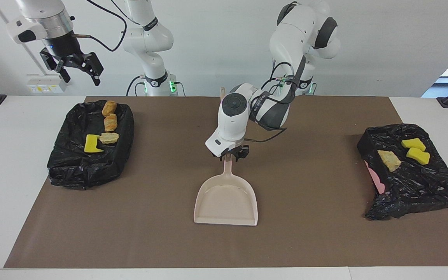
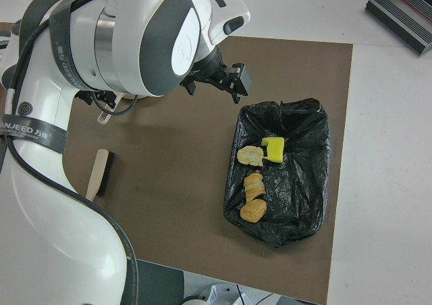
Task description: Sweep and dump trash in bin
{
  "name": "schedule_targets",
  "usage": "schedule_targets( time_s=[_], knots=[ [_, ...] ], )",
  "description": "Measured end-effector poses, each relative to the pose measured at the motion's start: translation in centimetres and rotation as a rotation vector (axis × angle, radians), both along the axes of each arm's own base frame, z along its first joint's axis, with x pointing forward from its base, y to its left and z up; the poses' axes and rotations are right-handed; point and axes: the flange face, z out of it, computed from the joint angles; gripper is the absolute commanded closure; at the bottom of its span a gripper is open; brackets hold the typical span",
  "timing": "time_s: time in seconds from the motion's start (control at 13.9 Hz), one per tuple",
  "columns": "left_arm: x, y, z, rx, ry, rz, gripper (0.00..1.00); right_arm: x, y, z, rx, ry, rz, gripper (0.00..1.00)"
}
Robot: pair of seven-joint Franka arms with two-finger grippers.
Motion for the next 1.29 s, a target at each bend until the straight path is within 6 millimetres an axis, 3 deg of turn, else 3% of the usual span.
schedule_targets(
  time_s=[0.14, 0.43, 0.65, 0.86, 1.01, 1.15, 1.29],
  knots=[
    [-0.2, 5.2, 4.0, 0.025, -0.016, 0.001, 0.00, 0.0, 0.4, 0.0, -0.001, 0.000, 0.008, 0.00],
    [-0.2, 20.4, 11.7, 0.052, -0.011, -0.099, 0.00, 0.1, 0.9, 0.0, 0.003, 0.000, 0.015, 0.00],
    [-0.9, 28.1, 15.9, 0.047, -0.011, -0.163, 0.00, 0.1, 1.2, 0.0, 0.050, -0.003, 0.016, 0.00],
    [-2.0, 32.7, 19.5, 0.044, -0.005, -0.174, 0.00, 0.1, 1.0, -0.1, 0.053, 0.000, 0.012, 0.00],
    [-2.9, 34.8, 23.1, 0.037, -0.006, -0.151, 0.00, 0.2, 0.7, 0.0, 0.052, -0.012, 0.006, 0.00],
    [-3.7, 35.9, 26.4, 0.035, -0.012, -0.134, 0.00, 0.4, 0.5, 0.2, 0.051, -0.035, 0.003, 0.00],
    [-3.7, 36.1, 27.8, 0.033, -0.026, -0.129, 0.00, 0.4, 0.5, 0.2, 0.051, -0.037, 0.004, 0.00]
  ],
)
